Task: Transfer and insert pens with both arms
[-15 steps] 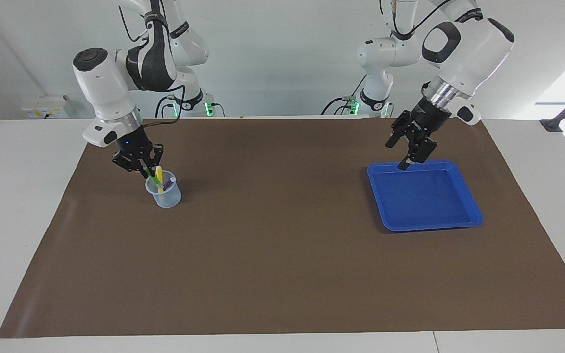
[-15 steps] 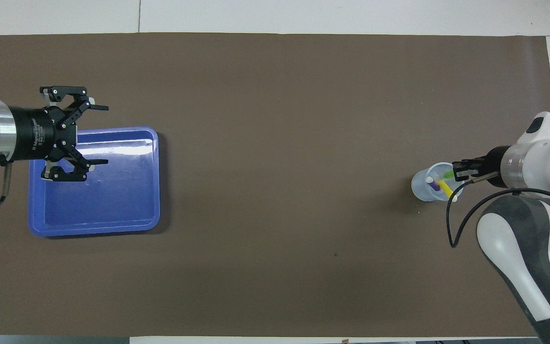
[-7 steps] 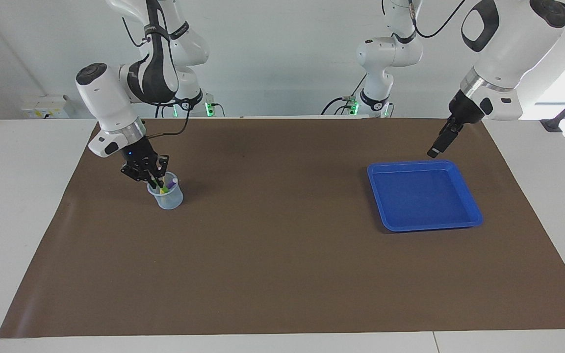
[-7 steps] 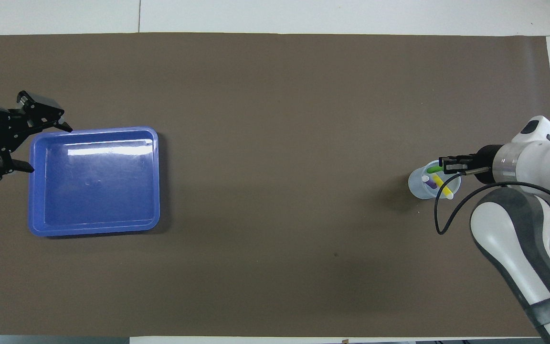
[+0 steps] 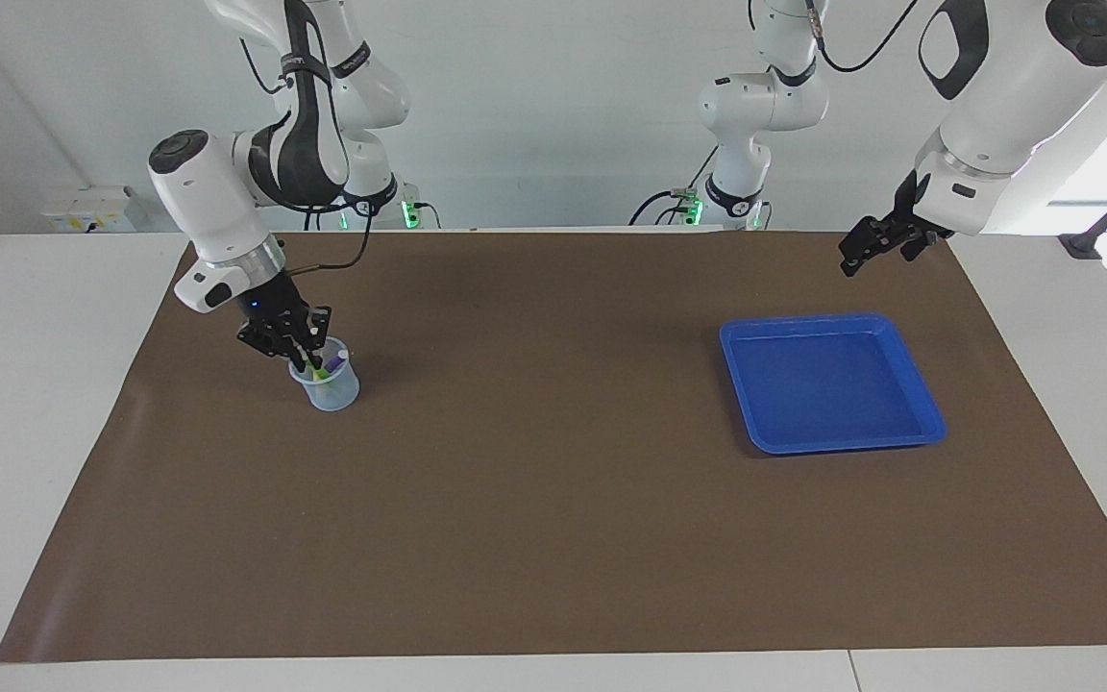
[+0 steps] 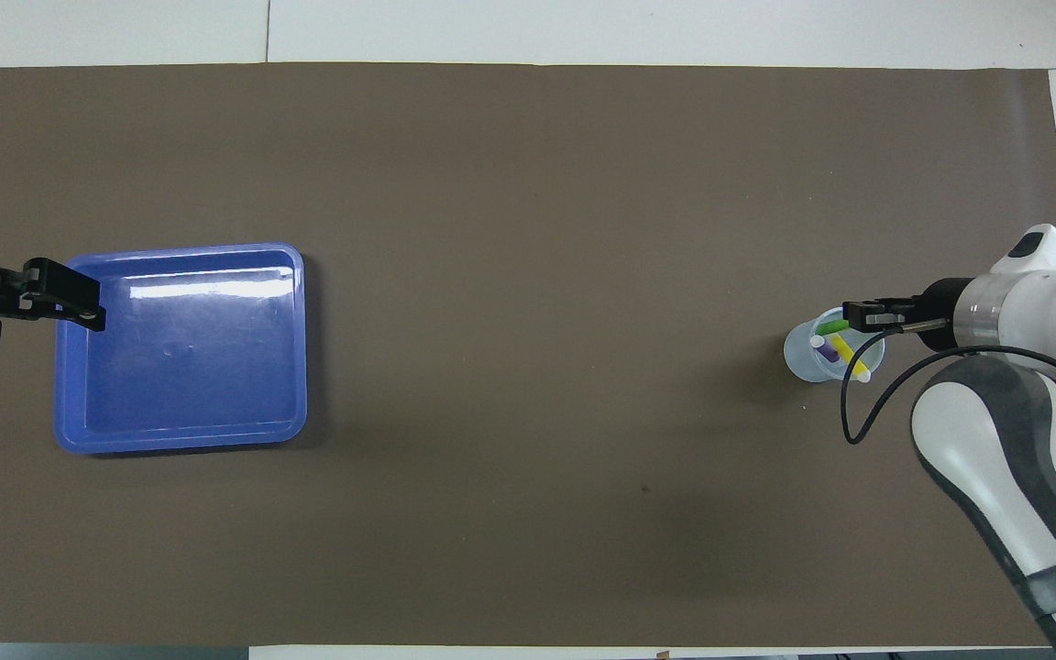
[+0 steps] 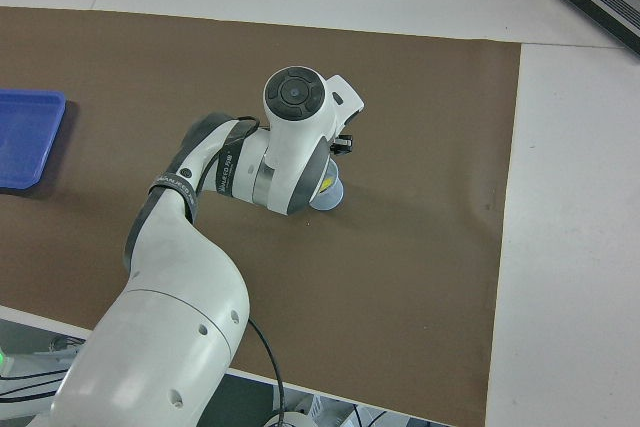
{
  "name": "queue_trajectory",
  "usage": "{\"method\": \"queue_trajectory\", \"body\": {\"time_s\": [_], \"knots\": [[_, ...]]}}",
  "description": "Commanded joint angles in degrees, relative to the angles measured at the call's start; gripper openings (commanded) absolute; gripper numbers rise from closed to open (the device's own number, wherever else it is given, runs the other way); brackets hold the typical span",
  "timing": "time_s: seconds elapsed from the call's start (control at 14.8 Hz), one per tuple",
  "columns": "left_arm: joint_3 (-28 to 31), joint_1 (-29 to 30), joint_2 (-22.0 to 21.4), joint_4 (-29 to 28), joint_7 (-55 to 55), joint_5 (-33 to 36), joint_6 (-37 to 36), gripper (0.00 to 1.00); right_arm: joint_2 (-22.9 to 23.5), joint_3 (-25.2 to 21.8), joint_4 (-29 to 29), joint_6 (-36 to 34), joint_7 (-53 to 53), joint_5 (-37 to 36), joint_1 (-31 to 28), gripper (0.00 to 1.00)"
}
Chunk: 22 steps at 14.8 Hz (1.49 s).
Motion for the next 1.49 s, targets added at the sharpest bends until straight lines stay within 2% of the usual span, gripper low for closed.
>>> {"method": "queue_trajectory", "body": {"time_s": [0.0, 0.07, 0.2, 0.34, 0.47, 0.68, 1.08, 1.22, 1.42], "knots": [[0.79, -1.35, 0.57, 1.28, 3.48, 0.72, -1.26, 1.0, 1.76, -0.74, 3.79, -0.18, 0.14, 1.01, -0.67, 1.0], [0.62, -1.44, 0.75, 1.46, 2.87, 0.72, -0.3, 1.0, 1.85, -0.74, 4.42, -0.27, 0.14, 0.92, -0.75, 1.0], [0.18, -2.14, 0.92, 1.2, 2.6, 0.81, 7.49, 1.0, 1.76, -1.7, 6.61, -3.07, 0.23, 0.05, -0.84, 1.0], [0.35, -2.23, 1.1, 1.55, 2.51, 0.81, 8.94, 1.0, 1.68, -3.02, 10.82, -9.38, 0.32, -1.18, -0.75, 1.0], [0.0, -2.23, 0.92, 1.55, 2.42, 0.81, 8.07, 1.0, 1.67, -3.64, 15.73, -15.01, 1.1, -5.9, -0.75, 1.0], [0.09, -2.93, 0.75, 1.72, 2.42, 0.81, 6.75, 1.0, 1.85, -3.29, 22.94, -24.06, 8.2, -12.78, -0.49, 1.0], [1.06, -2.94, -0.57, -0.39, 1.81, -0.51, 5.96, 1.0, 5.8, -3.12, 37.8, -39.89, 10.25, -15.08, 0.04, 1.0], [1.06, -3.02, -0.05, 0.31, 1.81, -0.42, 5.08, 1.0, 5.46, -2.51, 38.87, -41.93, 10.78, -14.99, 0.21, 1.0], [1.06, -4.25, 0.57, 4.52, 1.63, -0.42, -2.81, 1.0, 4.49, -0.57, 38.7, -43.77, 13.58, -14.29, 0.21, 1.0]]}}
